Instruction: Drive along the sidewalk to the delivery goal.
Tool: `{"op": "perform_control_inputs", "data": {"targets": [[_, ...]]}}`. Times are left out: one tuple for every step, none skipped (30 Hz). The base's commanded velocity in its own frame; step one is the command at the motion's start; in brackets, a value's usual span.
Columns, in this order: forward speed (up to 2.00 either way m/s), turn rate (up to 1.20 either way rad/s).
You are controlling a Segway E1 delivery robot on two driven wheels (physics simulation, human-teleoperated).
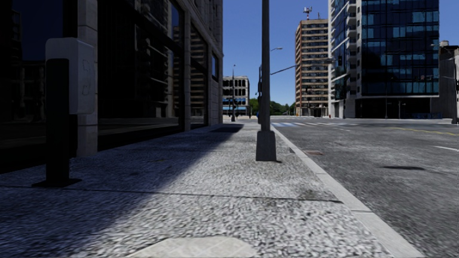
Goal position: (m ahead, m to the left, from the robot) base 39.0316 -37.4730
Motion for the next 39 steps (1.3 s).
{"op": "perform_control_inputs", "data": {"targets": [[2.00, 0.46], [2.00, 0.46], [2.00, 0.46], [2.00, 0.46], [2.00, 0.46], [2.00, 0.46], [2.00, 0.46], [2.00, 0.46], [2.00, 0.46], [2.00, 0.46], [2.00, 0.46], [2.00, 0.46], [2.00, 0.46], [2.00, 0.45], [2.00, 0.32], [2.00, 0.32], [2.00, 0.00], [2.00, 0.00], [2.00, 0.00], [2.00, 0.00], [2.00, 0.00], [2.00, 0.00], [2.00, 0.00], [2.00, 0.00], [2.00, 0.00], [2.00, 0.00], [2.00, 0.00], [2.00, 0.00], [2.00, -0.11], [2.00, -0.21], [2.00, -0.21], [2.00, -0.25], [2.00, -0.26], [2.00, -0.26], [2.00, -0.26], [2.00, -0.27], [2.00, -0.27], [2.00, -0.27], [2.00, -0.27]]}}
